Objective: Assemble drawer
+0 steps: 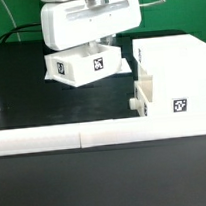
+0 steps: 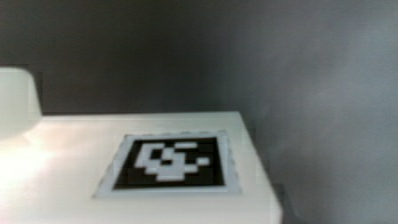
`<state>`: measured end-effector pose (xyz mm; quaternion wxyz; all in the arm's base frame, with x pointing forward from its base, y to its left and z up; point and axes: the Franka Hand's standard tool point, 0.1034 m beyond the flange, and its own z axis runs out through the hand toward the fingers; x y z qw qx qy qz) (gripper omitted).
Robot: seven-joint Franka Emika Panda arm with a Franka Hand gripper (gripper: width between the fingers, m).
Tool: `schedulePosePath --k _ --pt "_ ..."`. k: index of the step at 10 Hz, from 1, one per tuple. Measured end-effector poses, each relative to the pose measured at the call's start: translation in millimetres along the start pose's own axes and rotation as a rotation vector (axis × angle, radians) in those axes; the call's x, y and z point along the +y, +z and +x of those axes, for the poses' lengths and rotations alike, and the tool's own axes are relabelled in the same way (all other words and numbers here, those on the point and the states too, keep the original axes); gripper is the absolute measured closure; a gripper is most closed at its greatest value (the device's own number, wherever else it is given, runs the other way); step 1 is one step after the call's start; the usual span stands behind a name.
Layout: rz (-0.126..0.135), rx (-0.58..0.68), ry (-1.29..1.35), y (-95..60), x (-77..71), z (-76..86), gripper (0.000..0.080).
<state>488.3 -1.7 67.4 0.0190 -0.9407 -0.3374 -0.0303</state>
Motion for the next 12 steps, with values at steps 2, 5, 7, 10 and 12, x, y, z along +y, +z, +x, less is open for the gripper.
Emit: schedulePosePath --k 2,5,7,10,12 --pt "-0.002 -0.019 -0.167 -0.2 2.9 5.7 0.0757" --pt "-0.002 -0.036 -0.363 0.7 4.8 3.2 0.0757" --pt "-0.003 -0.043 -0.506 0.9 6.5 1.5 0.0757" --pt "0.000 -0.067 -0.765 2.3 17.1 -0.1 0.0757" --pt "0.000 -0.091 -0.905 0.9 19.5 7.2 0.0757"
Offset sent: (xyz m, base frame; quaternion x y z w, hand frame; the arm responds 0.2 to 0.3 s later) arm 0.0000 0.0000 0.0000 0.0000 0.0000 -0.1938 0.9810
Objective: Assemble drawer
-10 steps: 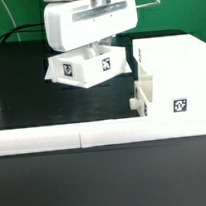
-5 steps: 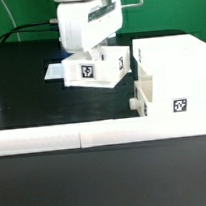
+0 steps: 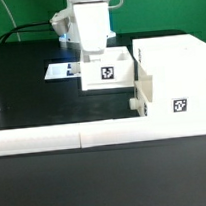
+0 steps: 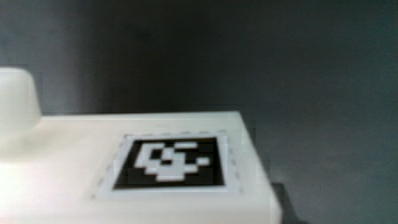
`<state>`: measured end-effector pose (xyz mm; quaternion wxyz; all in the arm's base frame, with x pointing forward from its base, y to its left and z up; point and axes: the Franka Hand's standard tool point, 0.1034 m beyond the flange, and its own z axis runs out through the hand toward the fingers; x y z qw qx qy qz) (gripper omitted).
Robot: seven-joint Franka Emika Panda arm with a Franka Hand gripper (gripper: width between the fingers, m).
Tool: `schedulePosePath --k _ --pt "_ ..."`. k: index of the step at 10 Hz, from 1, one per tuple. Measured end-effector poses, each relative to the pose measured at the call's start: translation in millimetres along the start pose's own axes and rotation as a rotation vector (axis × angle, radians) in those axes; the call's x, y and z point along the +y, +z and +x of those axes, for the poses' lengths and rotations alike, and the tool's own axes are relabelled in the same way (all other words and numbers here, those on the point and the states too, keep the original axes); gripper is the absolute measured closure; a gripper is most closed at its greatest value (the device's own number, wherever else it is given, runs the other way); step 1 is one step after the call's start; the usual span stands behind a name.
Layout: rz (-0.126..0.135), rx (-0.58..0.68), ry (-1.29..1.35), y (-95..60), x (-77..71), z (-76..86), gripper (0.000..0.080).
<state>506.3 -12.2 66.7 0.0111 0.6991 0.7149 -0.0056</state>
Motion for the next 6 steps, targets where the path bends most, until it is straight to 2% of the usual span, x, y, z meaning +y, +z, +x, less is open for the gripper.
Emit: schedulePosePath --k 5,6 --pt "0.007 -0.001 0.001 1.2 -0.2 -1.6 0.0757" --pt "0.011 -0.004 -0.003 0.9 5.6 -2.4 0.0757"
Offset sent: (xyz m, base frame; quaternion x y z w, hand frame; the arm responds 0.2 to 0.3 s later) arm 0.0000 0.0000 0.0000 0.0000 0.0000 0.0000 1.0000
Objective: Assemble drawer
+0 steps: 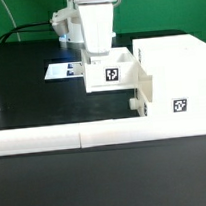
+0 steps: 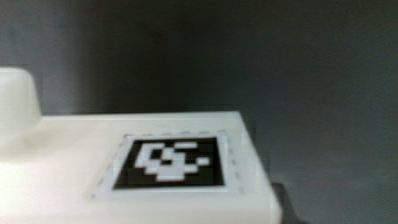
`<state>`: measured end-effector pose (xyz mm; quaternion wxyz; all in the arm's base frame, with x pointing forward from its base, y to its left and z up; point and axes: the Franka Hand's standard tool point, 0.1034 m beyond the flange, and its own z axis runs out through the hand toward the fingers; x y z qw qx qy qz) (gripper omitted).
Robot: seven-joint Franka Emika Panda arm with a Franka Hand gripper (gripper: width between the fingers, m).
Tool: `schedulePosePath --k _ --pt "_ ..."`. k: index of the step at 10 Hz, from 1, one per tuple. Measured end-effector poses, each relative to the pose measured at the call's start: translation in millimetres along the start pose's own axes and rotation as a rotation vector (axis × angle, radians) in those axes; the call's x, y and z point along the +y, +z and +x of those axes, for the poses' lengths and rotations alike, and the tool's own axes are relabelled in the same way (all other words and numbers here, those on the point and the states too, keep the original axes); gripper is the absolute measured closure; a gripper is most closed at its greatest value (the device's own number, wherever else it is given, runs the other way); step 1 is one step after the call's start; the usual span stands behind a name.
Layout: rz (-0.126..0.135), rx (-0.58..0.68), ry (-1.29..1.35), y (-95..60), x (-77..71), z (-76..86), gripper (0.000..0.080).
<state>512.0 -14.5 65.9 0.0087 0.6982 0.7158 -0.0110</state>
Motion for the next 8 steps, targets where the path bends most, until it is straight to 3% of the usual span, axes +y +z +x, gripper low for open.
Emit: schedulePosePath --k 6,8 --pt "0.005 -0.001 0.006 4.4 20.6 -0.3 0.0757" --pt "0.005 0.002 0.007 6.8 32.6 6.2 0.0757"
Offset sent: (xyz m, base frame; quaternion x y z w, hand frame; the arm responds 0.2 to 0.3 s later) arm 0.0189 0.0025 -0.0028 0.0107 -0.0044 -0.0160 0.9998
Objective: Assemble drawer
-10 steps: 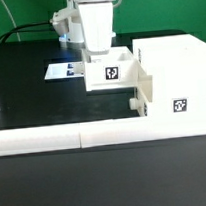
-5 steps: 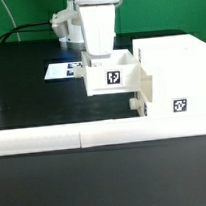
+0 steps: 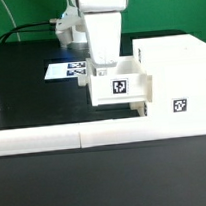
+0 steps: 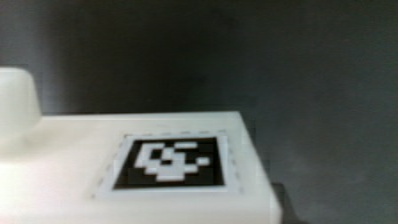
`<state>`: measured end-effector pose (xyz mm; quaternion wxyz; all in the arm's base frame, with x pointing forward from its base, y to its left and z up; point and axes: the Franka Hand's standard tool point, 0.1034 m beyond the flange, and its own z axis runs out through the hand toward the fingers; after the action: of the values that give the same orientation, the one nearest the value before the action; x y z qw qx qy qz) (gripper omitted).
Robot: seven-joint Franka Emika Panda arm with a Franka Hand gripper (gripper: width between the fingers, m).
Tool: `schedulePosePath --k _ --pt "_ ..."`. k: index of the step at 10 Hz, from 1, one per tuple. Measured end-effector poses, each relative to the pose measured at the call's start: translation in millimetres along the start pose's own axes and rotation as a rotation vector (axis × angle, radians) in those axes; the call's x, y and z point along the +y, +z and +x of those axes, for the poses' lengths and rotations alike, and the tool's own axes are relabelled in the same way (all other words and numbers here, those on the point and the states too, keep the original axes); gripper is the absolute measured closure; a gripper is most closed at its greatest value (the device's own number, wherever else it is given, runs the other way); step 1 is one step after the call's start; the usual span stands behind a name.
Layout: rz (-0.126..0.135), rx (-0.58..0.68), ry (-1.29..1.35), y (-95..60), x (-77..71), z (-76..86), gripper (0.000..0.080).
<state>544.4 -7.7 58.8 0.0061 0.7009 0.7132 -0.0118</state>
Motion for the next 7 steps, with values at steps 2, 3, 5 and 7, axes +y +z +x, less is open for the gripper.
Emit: schedulePosePath --k 2,3,5,7 --pt "-0.001 0.002 0.000 1.3 3.7 1.2 0.0757" --pt "-0.001 0.002 0.001 1.6 3.3 1.0 0.0757" --pt "0.000 0.001 -0.001 1.7 3.0 1.7 0.0757" --pt "0.000 0.003 -0.008 1.6 3.1 5.9 0.0757"
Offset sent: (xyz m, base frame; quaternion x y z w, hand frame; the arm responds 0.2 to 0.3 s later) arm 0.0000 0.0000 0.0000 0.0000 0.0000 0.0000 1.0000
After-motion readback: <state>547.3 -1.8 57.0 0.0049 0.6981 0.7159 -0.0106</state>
